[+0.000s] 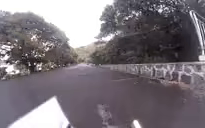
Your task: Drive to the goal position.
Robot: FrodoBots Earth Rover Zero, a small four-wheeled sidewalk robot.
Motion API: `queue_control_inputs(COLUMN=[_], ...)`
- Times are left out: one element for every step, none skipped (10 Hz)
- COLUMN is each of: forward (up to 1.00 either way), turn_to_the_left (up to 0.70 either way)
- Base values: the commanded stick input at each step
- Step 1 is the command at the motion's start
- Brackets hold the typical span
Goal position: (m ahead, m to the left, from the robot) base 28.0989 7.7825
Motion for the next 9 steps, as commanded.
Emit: queue_control_inputs(forward=[1.0,1.0,1.0,1.0,1.0,1.0,1.0,1.0,1.0], turn_to_the_left=[0.0,0.0,0.0,0.0,0.0,0.0,0.0,0.0,0.0])
